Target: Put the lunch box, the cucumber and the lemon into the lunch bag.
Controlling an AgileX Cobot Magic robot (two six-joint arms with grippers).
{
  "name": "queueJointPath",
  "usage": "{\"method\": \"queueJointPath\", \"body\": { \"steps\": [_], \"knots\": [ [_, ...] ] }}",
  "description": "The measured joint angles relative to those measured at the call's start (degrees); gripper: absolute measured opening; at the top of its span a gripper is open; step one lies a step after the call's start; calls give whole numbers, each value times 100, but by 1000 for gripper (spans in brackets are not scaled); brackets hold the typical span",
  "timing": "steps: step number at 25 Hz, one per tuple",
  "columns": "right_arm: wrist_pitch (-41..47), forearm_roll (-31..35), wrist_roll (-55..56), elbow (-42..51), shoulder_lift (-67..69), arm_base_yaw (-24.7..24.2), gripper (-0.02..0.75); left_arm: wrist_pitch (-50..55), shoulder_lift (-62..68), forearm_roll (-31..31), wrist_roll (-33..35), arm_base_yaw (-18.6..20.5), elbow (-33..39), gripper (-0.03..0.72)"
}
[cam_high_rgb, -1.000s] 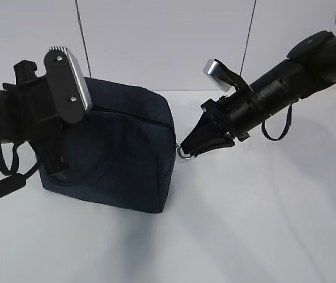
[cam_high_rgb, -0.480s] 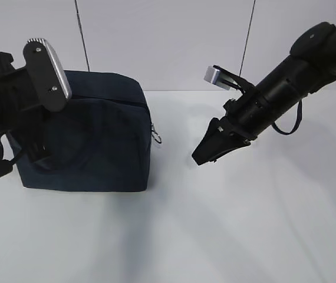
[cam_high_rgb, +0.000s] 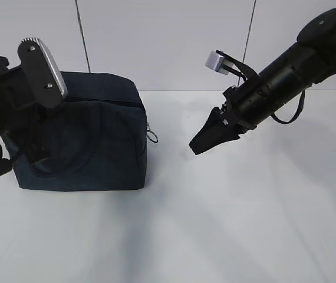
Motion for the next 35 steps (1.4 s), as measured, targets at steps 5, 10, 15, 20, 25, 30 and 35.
{"method": "queueJointPath", "body": {
  "steps": [5,10,15,20,25,30,35],
  "knots": [
    [0,373,-894,0,-13,0,442,128,-116,-867,12,0,-10,0],
    [0,528,-1345,0,-13,0,442,694,-433,-1626,23,0,-142,98],
    [0,540,-1678,0,-13,0,442,1157,-841,-2309,23,0,-189,263],
    [0,553,-1800,0,-13,0,442,1742,-1238,-2973,-20,5,-189,302],
    [10,476,-1811,-361,-13,0,441,1949,-1745,-3151,-778,94,-189,305],
    [32,126,-1370,-1144,-13,0,440,2734,-1914,-3166,-1368,555,-189,307],
    [82,8,-1234,-1972,-13,0,440,3531,-1579,-3007,-1444,849,-203,307]
  ]
}}
